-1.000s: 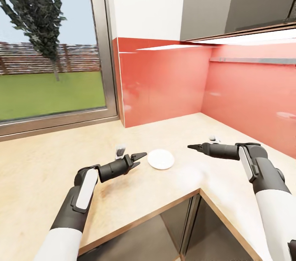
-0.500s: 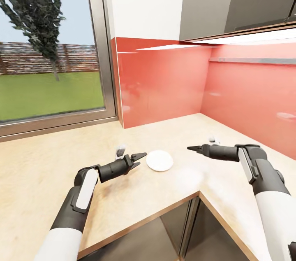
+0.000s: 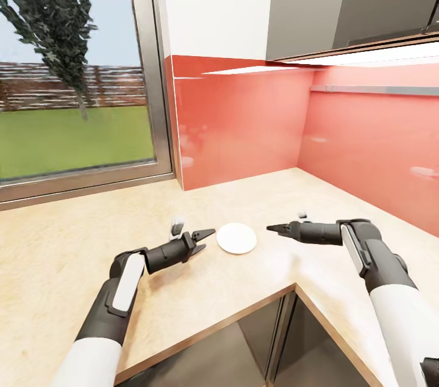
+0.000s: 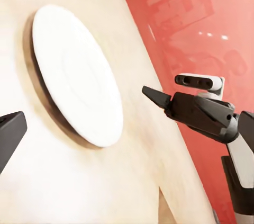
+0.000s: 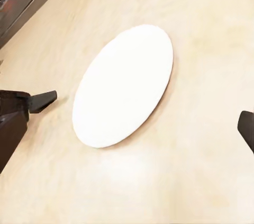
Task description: Set up a coffee station on the kitchen countertop: keep the coffee maker on the countertop, move the bottle of coffee from the kitchen shelf to the counter next to the coffee maker, place a paper coffee filter on top of the coffee maker, put the saucer next to the coffee maker with the coffee cup on the saucer, and place the electric kettle next to the coffee maker.
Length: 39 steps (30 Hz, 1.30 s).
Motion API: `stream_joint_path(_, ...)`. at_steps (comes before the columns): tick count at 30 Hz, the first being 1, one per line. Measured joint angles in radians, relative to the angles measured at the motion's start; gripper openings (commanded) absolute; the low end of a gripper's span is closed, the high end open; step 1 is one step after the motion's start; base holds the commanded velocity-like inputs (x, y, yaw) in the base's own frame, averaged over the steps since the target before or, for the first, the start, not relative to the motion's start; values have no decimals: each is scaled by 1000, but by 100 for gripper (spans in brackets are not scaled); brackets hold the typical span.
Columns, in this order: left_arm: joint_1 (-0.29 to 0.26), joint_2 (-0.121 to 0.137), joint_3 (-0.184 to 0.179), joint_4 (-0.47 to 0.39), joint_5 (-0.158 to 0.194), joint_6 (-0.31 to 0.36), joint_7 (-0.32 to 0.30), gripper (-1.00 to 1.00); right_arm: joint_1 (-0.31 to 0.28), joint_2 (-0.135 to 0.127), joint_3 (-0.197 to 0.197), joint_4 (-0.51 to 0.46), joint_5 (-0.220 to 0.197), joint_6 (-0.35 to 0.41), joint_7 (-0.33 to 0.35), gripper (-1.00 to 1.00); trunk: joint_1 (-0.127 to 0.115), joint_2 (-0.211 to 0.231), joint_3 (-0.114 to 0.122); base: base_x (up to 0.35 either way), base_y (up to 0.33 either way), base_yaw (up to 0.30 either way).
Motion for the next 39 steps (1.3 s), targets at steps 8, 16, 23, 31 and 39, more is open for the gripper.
stream_joint_path(8, 0, -3, -1, 23, 4, -3, 3, 100, -1, 34, 9, 55, 0, -1, -1, 100, 0, 0, 0, 0, 0, 0)
stream_joint_path(16, -78, -25, -18, 124, 12, -3, 94, 100, -1, 36, 9, 55, 0, -1, 0, 100, 0, 0, 0, 0, 0, 0)
stream_joint_path(23, -203, -32, -16, 260, 0, -12, 129, 100, -1, 36, 8, 54, 0, -2, 0, 100, 0, 0, 0, 0, 0, 0)
stream_joint_path(31, -212, -32, -16, 261, 1, -11, 181, 100, -1, 39, 11, 59, -1, -2, -3, 100, 0, 0, 0, 0, 0, 0)
stream_joint_path(39, -219, -32, -16, 262, 1, -11, 199, 100, -2, 91, 8, 118, -10, -48, -11, 100, 0, 0, 0, 0, 0, 0)
